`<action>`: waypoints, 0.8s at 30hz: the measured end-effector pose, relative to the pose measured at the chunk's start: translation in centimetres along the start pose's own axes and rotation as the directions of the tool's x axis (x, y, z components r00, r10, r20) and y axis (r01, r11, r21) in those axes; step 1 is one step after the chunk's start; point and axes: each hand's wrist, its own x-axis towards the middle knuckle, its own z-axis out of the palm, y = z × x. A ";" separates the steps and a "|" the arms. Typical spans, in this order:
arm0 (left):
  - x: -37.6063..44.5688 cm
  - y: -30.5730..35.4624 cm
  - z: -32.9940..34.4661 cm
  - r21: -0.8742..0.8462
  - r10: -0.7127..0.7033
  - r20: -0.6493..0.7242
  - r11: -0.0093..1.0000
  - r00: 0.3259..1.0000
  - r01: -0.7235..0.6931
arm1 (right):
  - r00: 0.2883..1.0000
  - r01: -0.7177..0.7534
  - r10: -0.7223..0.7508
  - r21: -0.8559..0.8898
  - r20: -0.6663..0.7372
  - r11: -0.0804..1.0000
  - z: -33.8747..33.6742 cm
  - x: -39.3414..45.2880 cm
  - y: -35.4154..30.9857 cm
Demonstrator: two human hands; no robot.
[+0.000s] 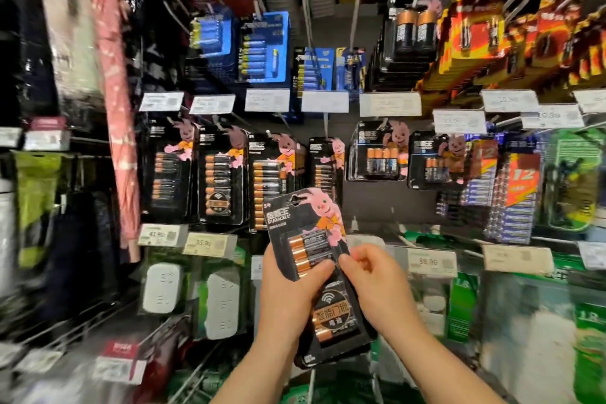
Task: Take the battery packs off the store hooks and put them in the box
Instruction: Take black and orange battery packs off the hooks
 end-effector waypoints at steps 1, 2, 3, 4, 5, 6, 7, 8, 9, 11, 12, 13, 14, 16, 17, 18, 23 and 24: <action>0.6 0.1 -0.8 -0.001 -0.004 -0.006 1.000 1.000 0.004 | 1.000 0.021 -0.021 -0.014 -0.019 1.000 1.0 0.2 -0.5; 1.3 0.3 -1.6 -0.007 -0.008 -0.012 1.000 1.000 0.008 | 0.998 0.044 -0.046 -0.031 -0.036 0.999 2.0 0.5 -1.1; 2.0 0.5 -2.6 -0.010 -0.010 -0.007 1.000 1.000 0.010 | 0.996 0.068 -0.071 -0.045 -0.050 0.997 3.0 0.8 -1.7; 2.8 0.7 -3.7 -0.007 -0.011 0.001 1.000 1.000 0.011 | 0.994 0.087 -0.091 -0.052 -0.063 0.995 4.1 1.3 -2.3; 3.8 0.8 -4.9 -0.001 -0.004 0.005 1.000 1.000 0.004 | 0.992 0.100 -0.104 -0.048 -0.078 0.994 5.3 1.8 -2.9; 4.7 0.9 -6.2 0.000 0.010 0.004 1.000 1.000 -0.010 | 0.989 0.108 -0.111 -0.036 -0.097 0.994 6.6 2.4 -3.4; 5.5 1.0 -7.4 -0.003 0.018 -0.002 1.000 1.000 -0.018 | 0.986 0.110 -0.111 -0.015 -0.122 0.994 7.8 3.0 -3.9; 6.3 1.1 -8.6 -0.003 0.021 -0.009 1.000 1.000 -0.021 | 0.984 0.107 -0.104 0.010 -0.145 0.994 9.0 3.6 -4.3; 7.1 1.0 -9.9 -0.008 0.023 -0.013 1.000 1.000 -0.023 | 0.982 0.107 -0.099 0.036 -0.160 0.994 10.4 4.1 -4.9; 8.9 0.7 -12.5 -0.018 0.033 -0.022 0.999 0.999 -0.033 | 0.980 0.120 -0.109 0.060 -0.165 0.991 12.9 5.2 -6.2; 9.8 0.6 -13.7 -0.004 0.047 -0.033 0.999 0.998 -0.047 | 0.979 0.134 -0.123 0.058 -0.161 0.989 14.2 5.7 -6.9; 10.6 0.5 -14.8 0.011 0.063 -0.039 0.998 0.997 -0.063 | 0.978 0.148 -0.138 0.059 -0.156 0.987 15.3 6.2 -7.5; 11.5 0.5 -15.8 0.020 0.075 -0.049 0.997 0.996 -0.074 | 0.977 0.162 -0.151 0.064 -0.154 0.985 16.3 6.7 -8.1; 13.0 0.6 -17.4 0.024 0.079 -0.059 0.997 0.995 -0.078 | 0.973 0.183 -0.169 0.080 -0.155 0.980 17.9 7.5 -9.1; 13.6 0.6 -18.0 0.025 0.076 -0.063 0.997 0.995 -0.075 | 0.973 0.187 -0.172 0.086 -0.157 0.979 18.6 7.8 -9.4; 14.1 0.7 -18.6 0.020 0.073 -0.060 0.997 0.996 -0.072 | 0.972 0.188 -0.172 0.093 -0.160 0.978 19.3 8.1 -9.8; 15.9 0.6 -20.3 -0.010 0.048 -0.051 0.999 0.998 -0.049 | 0.966 0.180 -0.153 0.119 -0.208 0.976 21.9 9.9 -10.1; 16.1 0.4 -20.5 -0.017 0.046 -0.053 0.999 0.998 -0.047 | 0.967 0.176 -0.152 0.107 -0.205 0.978 22.2 10.1 -10.1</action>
